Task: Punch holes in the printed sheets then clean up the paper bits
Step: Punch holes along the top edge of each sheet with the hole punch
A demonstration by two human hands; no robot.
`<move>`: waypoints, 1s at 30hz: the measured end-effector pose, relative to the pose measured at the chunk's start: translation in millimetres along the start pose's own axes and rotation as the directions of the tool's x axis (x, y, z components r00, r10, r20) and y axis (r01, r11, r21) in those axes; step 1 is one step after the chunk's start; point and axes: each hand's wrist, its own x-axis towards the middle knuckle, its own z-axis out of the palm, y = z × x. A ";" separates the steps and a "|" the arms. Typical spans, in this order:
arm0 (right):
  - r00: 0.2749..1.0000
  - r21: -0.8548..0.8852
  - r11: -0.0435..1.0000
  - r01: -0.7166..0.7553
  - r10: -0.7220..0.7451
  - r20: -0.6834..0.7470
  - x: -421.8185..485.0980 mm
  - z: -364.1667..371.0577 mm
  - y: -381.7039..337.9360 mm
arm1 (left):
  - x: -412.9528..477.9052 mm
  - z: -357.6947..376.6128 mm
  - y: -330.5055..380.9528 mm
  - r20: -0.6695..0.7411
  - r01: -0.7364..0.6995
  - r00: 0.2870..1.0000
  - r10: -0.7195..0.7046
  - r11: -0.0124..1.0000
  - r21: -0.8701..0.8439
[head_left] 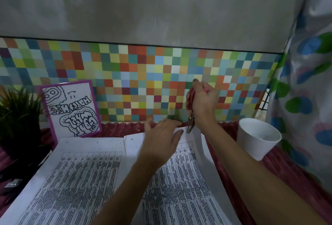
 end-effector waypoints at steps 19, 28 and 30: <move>0.985 0.069 0.985 -0.159 0.154 0.083 6.1 -47.1 -14.9 | 15.8 17.0 9.5 -0.037 0.006 0.999 -0.013 0.985 -0.174; 0.666 -0.577 0.806 -0.134 0.504 0.550 -10.1 -117.2 8.3 | 44.4 -4.0 20.0 -0.211 -0.094 0.975 0.071 0.990 -0.102; 0.718 -0.602 0.788 -0.126 0.491 0.493 -14.1 -117.7 13.1 | 52.4 -13.7 27.2 -0.266 -0.148 0.956 0.125 0.987 -0.066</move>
